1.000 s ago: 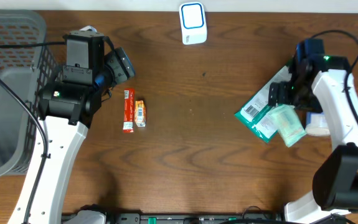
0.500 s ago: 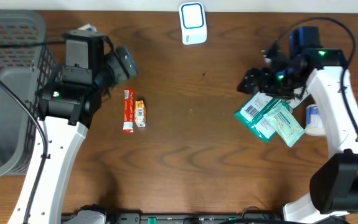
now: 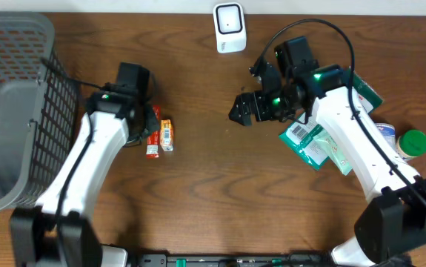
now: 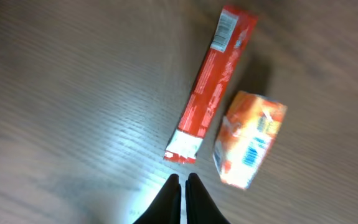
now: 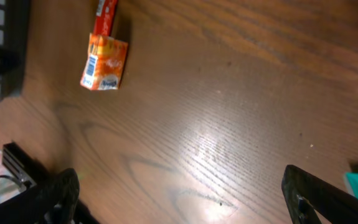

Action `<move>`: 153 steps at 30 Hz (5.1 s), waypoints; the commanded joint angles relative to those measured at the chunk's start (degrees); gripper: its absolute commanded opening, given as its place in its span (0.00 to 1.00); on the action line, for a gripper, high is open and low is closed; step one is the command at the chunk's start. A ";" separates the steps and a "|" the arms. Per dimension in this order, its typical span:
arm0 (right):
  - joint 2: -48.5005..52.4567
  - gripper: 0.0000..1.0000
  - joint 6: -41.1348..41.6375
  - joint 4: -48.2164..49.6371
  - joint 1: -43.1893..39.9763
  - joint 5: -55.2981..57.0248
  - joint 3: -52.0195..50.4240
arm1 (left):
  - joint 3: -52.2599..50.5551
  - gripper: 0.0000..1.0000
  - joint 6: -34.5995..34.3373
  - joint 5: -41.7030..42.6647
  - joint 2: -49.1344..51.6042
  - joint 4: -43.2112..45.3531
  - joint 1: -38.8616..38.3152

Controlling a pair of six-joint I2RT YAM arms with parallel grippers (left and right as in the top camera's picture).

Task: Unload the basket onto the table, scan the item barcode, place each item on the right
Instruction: 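Reach the right gripper to the orange snack packet and grasp it, then lift the orange snack packet and carry it up to the white scanner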

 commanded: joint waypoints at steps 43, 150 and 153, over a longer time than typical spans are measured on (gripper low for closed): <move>18.36 0.02 17.09 32.33 34.95 36.26 -1.31 | 0.35 0.24 1.18 11.19 -6.16 -1.29 16.90; 19.74 0.01 36.11 22.77 -5.18 -14.91 46.64 | 0.33 0.84 1.18 11.19 -6.16 -0.68 16.90; 25.38 0.01 44.87 31.36 -6.40 -16.59 47.10 | 0.33 0.84 1.18 11.19 -6.16 -0.68 16.90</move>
